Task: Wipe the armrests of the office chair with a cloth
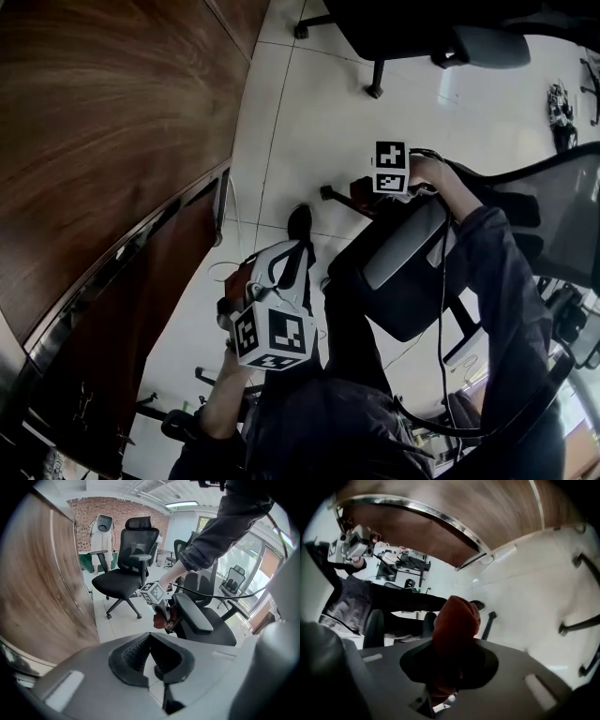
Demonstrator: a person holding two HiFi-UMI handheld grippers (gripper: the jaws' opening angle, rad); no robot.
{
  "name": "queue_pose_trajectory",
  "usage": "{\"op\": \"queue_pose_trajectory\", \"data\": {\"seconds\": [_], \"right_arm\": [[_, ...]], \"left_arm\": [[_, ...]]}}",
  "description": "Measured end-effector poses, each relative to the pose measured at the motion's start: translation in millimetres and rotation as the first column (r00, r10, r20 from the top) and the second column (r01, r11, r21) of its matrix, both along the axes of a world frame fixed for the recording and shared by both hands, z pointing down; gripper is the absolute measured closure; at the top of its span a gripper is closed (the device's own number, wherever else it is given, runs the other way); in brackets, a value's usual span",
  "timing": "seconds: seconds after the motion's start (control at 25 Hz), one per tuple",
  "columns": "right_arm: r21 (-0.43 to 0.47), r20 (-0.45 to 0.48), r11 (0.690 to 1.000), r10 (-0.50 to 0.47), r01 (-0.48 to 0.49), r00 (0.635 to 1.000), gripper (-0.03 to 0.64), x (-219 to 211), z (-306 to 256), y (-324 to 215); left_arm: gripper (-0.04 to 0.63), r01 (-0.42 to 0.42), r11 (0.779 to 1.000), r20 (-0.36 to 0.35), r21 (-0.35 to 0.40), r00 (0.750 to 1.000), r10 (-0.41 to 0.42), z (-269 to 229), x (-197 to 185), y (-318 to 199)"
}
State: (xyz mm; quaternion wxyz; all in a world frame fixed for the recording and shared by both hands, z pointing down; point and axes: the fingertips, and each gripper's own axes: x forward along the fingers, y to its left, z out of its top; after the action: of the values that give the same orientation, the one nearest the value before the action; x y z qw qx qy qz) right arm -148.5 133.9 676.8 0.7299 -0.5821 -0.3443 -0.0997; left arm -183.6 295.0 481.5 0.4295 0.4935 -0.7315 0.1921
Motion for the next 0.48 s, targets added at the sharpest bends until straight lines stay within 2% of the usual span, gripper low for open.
{"op": "queue_pose_trajectory", "data": {"seconds": [0.08,0.2,0.36,0.48], "right_arm": [[-0.009,0.079,1.0,0.011,-0.01,0.997,0.531,-11,16,2],[0.011,0.095,0.999,0.036,-0.038,0.995,0.531,-10,37,2],[0.08,0.161,0.995,-0.069,0.056,0.985,0.531,1,71,-17],[0.083,0.17,0.994,-0.081,0.067,0.982,0.531,8,83,-20]], "left_arm": [[0.58,-0.005,1.0,-0.009,-0.004,1.0,0.005,1,4,-1],[0.58,-0.016,1.0,-0.017,-0.01,1.0,0.016,0,8,-2],[0.58,-0.02,1.0,-0.018,-0.015,1.0,0.02,2,10,-4],[0.58,-0.024,0.999,-0.026,-0.029,0.999,0.023,7,13,-2]]}}
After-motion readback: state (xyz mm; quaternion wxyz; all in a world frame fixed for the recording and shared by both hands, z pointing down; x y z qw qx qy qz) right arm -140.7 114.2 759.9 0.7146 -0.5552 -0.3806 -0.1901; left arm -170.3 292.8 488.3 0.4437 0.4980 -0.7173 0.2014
